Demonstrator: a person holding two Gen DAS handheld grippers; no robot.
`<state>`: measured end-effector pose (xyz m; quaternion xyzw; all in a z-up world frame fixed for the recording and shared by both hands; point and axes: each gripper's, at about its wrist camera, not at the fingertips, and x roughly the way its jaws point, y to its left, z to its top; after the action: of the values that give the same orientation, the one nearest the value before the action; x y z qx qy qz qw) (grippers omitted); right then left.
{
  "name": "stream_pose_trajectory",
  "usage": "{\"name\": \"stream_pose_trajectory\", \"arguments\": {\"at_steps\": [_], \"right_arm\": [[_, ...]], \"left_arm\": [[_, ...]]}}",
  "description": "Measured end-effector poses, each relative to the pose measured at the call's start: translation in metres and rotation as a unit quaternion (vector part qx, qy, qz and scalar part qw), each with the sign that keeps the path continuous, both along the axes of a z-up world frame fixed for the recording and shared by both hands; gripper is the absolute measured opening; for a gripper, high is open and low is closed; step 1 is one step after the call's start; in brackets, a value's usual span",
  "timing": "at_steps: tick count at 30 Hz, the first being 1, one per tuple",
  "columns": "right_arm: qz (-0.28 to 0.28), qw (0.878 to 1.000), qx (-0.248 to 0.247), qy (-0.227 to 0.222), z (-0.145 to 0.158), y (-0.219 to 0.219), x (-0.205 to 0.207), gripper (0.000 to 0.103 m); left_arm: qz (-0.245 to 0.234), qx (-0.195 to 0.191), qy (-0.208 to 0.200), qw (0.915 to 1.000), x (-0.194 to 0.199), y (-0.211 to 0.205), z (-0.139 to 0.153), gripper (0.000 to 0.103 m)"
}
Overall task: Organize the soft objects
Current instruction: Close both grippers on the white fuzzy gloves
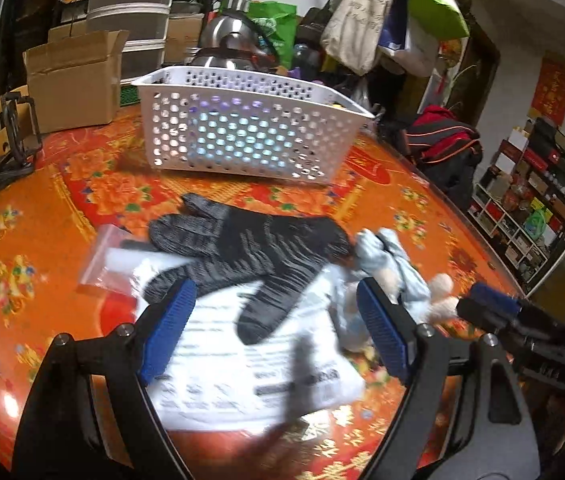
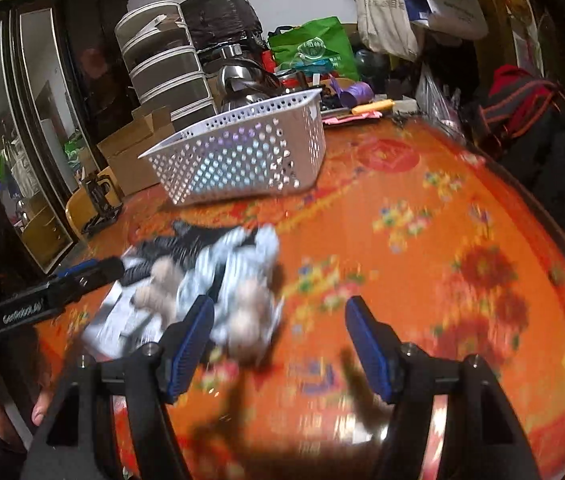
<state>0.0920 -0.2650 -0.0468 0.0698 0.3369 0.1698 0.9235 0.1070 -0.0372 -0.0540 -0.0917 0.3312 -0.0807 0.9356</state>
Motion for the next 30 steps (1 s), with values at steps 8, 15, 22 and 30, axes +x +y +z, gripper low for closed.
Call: {"name": "stream_pose_trajectory", "arguments": {"at_steps": [8, 15, 22, 30], "right_arm": [[0.016, 1.0, 0.014, -0.015, -0.009, 0.005, -0.026, 0.068], [0.026, 0.999, 0.004, -0.019, -0.006, 0.017, -0.017, 0.045], [0.021, 1.0, 0.006, -0.009, -0.01, 0.014, -0.01, 0.03], [0.032, 0.999, 0.002, -0.004, -0.013, 0.02, -0.007, 0.014]], "left_arm": [[-0.028, 0.026, -0.025, 0.999, -0.006, -0.034, -0.003, 0.081], [-0.053, 0.052, -0.049, 0.996, -0.015, -0.05, 0.006, 0.081], [-0.07, 0.062, -0.031, 0.9951, -0.007, -0.063, -0.005, 0.058], [-0.095, 0.031, -0.004, 0.995, 0.005, -0.064, -0.018, 0.018]]}}
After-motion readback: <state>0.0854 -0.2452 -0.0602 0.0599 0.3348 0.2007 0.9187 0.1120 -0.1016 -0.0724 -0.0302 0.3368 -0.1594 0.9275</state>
